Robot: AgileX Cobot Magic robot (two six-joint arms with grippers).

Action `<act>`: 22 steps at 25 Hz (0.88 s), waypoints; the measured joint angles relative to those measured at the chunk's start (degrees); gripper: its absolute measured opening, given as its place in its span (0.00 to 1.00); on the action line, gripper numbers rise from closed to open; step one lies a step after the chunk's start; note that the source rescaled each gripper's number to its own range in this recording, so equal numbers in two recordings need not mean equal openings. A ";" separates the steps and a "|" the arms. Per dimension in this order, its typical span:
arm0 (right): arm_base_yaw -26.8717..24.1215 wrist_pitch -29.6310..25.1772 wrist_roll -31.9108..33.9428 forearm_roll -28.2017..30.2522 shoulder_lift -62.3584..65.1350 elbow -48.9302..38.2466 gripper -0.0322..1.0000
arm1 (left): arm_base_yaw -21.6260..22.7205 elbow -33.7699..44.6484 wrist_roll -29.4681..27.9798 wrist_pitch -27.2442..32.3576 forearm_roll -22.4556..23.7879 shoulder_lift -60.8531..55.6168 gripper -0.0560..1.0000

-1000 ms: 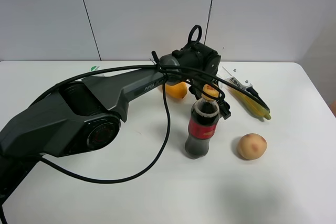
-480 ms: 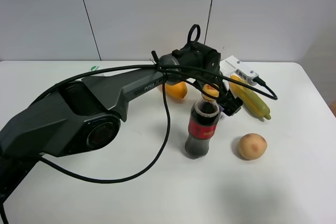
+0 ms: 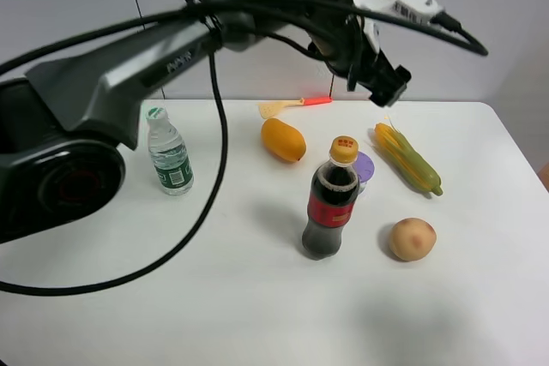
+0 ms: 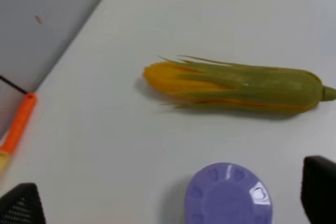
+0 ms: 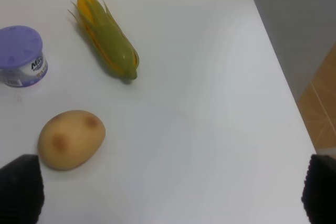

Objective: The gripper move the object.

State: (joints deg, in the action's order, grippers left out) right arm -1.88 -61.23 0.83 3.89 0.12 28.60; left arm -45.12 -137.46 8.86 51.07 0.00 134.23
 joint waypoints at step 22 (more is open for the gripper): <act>0.00 0.00 0.00 0.00 0.00 0.00 1.00 | 33.66 7.22 0.37 18.04 9.21 -14.13 0.98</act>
State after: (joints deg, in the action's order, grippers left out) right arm -1.88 -61.23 0.83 3.89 0.12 28.60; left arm -11.46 -130.24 9.23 69.11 9.21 120.11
